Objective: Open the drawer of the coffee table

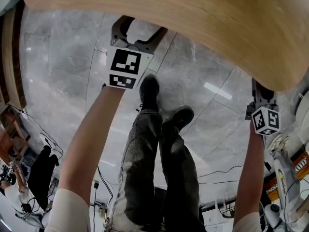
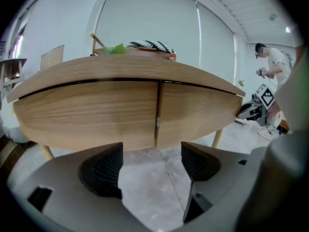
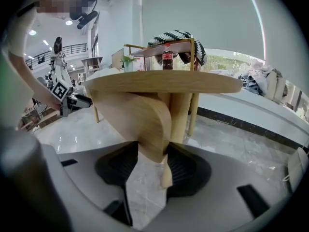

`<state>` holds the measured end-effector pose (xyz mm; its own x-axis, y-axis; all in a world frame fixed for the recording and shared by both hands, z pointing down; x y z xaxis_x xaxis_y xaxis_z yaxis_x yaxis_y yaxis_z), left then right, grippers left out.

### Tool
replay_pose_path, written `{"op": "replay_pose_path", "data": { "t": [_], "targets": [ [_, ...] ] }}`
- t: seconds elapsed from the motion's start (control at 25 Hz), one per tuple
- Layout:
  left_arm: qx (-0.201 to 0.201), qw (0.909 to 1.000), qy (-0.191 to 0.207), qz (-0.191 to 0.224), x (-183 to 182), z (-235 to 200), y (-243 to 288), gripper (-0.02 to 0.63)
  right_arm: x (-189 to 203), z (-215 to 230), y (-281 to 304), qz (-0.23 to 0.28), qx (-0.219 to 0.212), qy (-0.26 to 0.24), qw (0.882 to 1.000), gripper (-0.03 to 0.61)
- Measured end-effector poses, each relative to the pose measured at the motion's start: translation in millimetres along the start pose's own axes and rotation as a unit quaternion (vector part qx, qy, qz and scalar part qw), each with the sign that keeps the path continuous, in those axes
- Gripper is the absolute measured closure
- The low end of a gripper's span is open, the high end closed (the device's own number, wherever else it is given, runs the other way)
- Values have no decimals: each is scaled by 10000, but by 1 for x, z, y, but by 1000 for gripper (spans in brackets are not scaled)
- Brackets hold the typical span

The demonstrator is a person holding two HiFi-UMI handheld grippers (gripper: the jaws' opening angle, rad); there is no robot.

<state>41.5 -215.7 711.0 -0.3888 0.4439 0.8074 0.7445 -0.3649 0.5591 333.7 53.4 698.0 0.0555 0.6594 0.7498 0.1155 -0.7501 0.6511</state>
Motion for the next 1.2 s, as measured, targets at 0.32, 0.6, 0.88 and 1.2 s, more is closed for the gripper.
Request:
{"op": "replay_pose_path", "data": {
  "t": [0.32,0.6,0.88,1.2],
  "targets": [
    [-153,9994,-290,135,-8,-23,2,163,1,0,-1,49,18,22,10000,376],
    [-130,9991,-314,264,-14,-10,4,171,-1,0,1,128,14,38,9999,385],
    [-61,9993,-159,333,-12,19,5,293,0,5,-9,131,39,20,9999,385],
    [113,9983,-380,433,-6,38,14,313,0,-3,-6,-102,42,-62,9999,391]
  ]
}}
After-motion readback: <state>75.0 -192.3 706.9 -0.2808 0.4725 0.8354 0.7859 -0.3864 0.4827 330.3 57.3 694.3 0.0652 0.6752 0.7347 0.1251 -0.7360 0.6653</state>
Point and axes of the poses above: the fingertips, and each gripper's own axes: y forward along the fingers, z to its right, x out of its underside, the point moved 2 cm from there along -y, backward along the fingers, and after that the axes turned 10 degrees about -y, right-handed, at the moved point
